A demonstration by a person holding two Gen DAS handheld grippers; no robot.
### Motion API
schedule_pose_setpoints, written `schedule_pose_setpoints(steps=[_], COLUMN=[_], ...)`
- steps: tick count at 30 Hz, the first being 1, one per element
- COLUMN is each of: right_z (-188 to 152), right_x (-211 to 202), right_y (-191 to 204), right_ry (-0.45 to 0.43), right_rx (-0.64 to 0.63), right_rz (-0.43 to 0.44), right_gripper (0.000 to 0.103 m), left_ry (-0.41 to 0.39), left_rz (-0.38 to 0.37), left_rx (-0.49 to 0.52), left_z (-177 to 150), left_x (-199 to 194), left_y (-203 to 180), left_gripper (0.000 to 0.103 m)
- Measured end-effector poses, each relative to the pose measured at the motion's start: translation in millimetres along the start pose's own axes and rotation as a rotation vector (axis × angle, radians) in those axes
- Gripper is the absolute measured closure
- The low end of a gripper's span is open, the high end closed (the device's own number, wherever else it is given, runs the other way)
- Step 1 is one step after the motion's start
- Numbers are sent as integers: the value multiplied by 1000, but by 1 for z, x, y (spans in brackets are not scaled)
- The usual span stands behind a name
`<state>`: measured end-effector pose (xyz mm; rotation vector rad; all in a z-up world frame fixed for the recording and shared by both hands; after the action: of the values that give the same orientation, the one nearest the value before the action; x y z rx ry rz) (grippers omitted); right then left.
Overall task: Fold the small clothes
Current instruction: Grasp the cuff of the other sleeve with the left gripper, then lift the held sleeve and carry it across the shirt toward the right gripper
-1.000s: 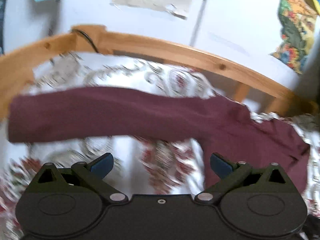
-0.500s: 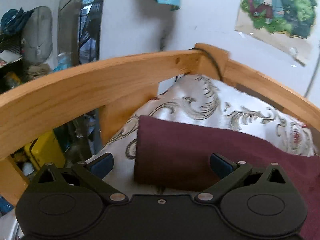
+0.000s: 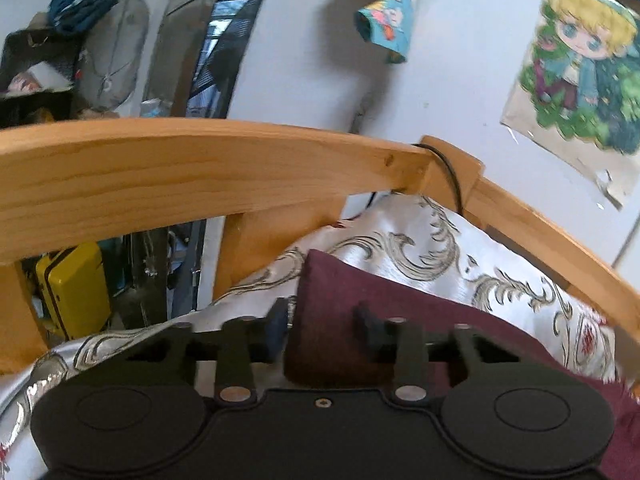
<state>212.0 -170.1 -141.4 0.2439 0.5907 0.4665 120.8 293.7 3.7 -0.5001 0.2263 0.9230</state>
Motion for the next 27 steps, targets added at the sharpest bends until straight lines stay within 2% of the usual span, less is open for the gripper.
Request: schedule_pose_setpoints(steps=[1,3,6,9,11,13,17,20,24,27], right_z=[-1,-3,-4,-4,-2,0,5,9,13,15], right_x=[0,-1,-3,-5,-7,-10,-19,-29,-41,-49], right_y=[-2,-3,-4,-4,-4,-6,-8,-13,-28,-44], right_ry=[1,3,1,-7,-17,-34,-73,-111,-152,-182], right_rx=[7,16,18,19,27,39,54,41,61,89], right_rz=[-4,-7,-7,-6,-4,-1,19,22,8,-13], right_gripper=[0,0,0,0,0,0,0,0,0,0], left_ry=[-3,-10,-21,-40,-59,-115,-249,-310,-346,-335], left_rz=[4,6,-7,-36,-93,-149,-328,-507,-782,-1004], left_rx=[-16,-43,-69,-81,-82,-25,62,134,218,260], left_z=[0,0,1,2,5,8,20,27,23,5], left_x=[-1,-1,-4,-7,-13,-23,-57,-88,-133,-165], left_y=[3,7,11,8,1,-16,-52,-92,-154,-201], left_gripper=[74,88,97,99,100,100,100,100,100,100])
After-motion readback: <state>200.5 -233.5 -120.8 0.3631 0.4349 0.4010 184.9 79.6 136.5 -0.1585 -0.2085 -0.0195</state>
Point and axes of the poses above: each gripper's, at about its wrist camera, not at the fingertips, and x roughly the way its jaws point, y to its left, z to its top, the point moved 4 cm from there along x, roughly the way its jaws point, and after that the axes turned 5 degrees about -y, right-handed, at the moved point
